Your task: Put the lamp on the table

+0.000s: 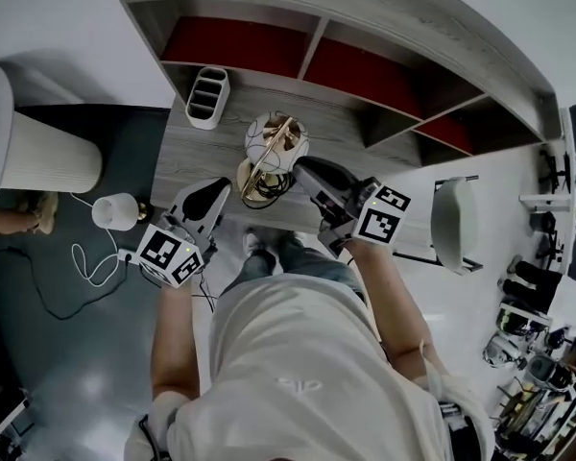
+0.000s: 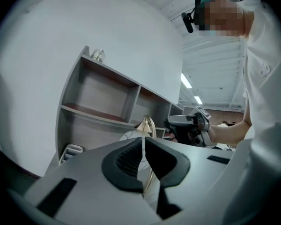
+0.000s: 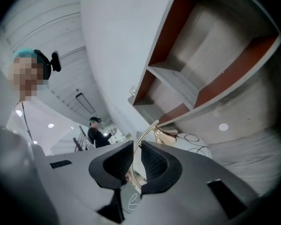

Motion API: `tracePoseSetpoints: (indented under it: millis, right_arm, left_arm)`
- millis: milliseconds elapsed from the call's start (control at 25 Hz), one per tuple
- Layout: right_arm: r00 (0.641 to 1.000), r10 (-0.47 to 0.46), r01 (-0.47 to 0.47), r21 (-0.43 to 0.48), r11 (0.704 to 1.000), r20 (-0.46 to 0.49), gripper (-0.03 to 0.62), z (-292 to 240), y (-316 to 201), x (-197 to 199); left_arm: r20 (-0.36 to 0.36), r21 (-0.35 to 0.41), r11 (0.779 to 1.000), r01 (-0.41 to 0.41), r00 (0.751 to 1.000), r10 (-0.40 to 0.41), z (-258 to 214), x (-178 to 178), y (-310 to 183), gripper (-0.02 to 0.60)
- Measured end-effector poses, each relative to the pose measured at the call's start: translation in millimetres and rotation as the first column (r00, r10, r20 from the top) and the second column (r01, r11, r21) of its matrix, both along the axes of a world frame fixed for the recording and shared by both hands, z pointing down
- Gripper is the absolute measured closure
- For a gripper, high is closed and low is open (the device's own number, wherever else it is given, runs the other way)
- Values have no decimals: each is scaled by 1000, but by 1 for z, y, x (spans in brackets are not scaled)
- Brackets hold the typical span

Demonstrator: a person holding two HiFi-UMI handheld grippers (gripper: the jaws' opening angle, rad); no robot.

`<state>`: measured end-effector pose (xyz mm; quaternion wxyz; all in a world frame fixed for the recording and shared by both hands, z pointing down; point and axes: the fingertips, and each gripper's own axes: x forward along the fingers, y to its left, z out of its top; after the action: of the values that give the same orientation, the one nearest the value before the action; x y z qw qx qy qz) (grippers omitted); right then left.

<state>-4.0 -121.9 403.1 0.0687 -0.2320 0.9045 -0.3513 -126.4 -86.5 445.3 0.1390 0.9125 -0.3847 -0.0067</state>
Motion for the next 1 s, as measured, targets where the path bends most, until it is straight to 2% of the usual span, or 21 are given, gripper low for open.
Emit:
tracePoseSetpoints:
  millis: [80,160,280,440,680,800,1000]
  right_arm:
    - [998,27,-24,52,998,-52,536,-7,-2,11]
    - [992,55,-43,107,993,-110,545,-14,-4,21]
    - [978,93,-61,168,984,-185,556,-22,-6,35]
    - [956,126,-69,216,974,-264,562,-26,-6,50]
    - [919,189,-86,290,953,-347,565,-34,-5,70]
    - [906,204,-75,332,940,-371,565,-44,-3,77]
    - [900,219,-66,379,923,-378,565,-55,-3,85]
  left_arm:
    - [15,7,997,75,997,-76,-10,-8,-5,562]
    - [23,27,993,117,993,-117,-23,-9,-8,565]
    - [33,69,989,128,991,-130,-46,4,-9,566]
    - [100,127,984,125,985,-138,-69,28,-12,566]
    - [88,181,963,201,972,-219,-96,48,-21,568]
    - [90,196,956,218,967,-239,-104,57,-23,568]
    - [153,236,955,178,964,-217,-107,75,-20,568]
